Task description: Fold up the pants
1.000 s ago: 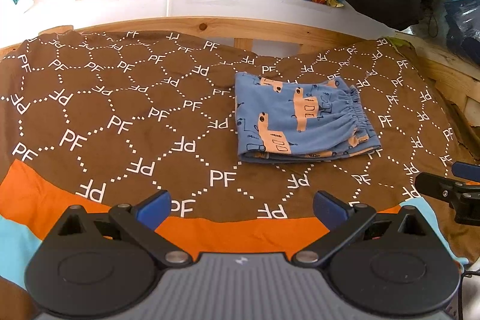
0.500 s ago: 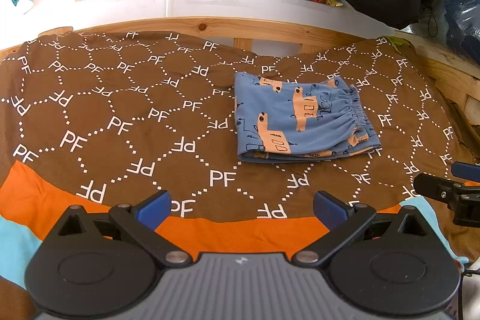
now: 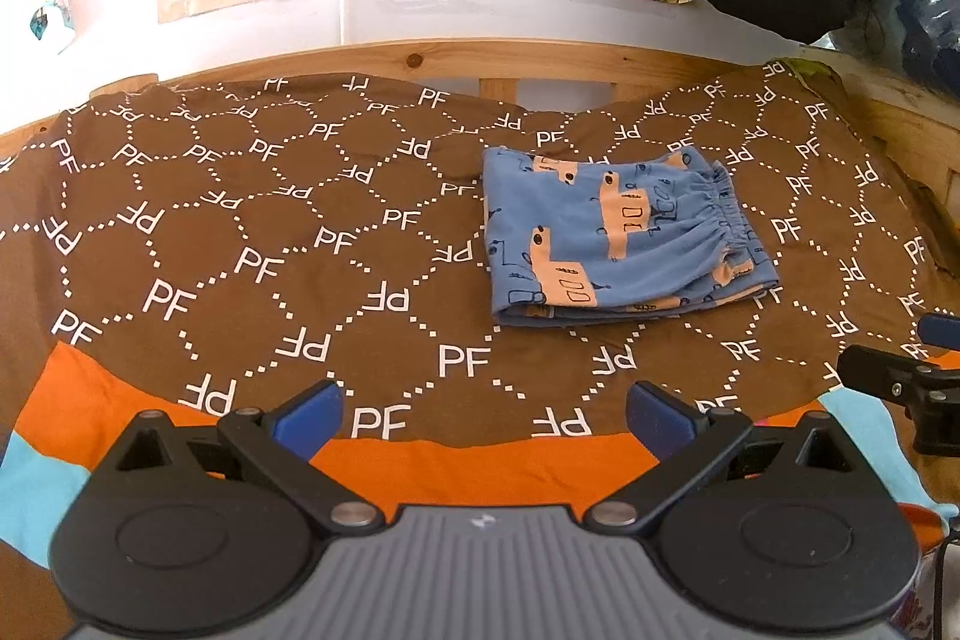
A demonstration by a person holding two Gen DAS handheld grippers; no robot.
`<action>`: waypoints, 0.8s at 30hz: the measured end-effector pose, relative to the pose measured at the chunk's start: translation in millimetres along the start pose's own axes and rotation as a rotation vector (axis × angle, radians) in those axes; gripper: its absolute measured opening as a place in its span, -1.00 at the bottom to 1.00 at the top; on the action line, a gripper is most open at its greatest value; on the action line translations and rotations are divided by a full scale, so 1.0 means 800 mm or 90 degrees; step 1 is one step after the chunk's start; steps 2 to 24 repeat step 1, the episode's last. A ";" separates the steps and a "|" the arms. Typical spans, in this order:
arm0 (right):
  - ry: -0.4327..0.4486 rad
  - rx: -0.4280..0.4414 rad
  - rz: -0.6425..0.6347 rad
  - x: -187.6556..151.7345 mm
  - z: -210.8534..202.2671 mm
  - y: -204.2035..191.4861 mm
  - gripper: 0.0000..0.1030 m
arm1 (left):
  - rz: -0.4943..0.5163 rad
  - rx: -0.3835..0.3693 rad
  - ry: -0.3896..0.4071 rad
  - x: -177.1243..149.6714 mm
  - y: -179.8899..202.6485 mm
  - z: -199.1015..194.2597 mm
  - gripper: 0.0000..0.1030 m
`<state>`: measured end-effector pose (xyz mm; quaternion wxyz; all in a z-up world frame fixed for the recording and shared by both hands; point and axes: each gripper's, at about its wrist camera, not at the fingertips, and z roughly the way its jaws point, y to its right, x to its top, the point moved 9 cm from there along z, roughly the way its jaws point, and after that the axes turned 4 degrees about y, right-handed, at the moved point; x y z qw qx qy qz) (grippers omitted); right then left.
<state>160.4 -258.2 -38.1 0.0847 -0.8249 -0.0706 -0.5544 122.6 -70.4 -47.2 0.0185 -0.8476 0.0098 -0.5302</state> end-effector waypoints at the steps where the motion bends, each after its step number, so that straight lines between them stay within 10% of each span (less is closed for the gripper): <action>1: 0.000 0.000 0.000 0.000 0.000 0.000 0.99 | -0.001 0.000 -0.001 0.000 -0.001 0.000 1.00; 24: 0.000 0.000 0.000 0.000 0.000 0.000 0.99 | -0.001 0.000 -0.001 0.000 -0.001 0.000 1.00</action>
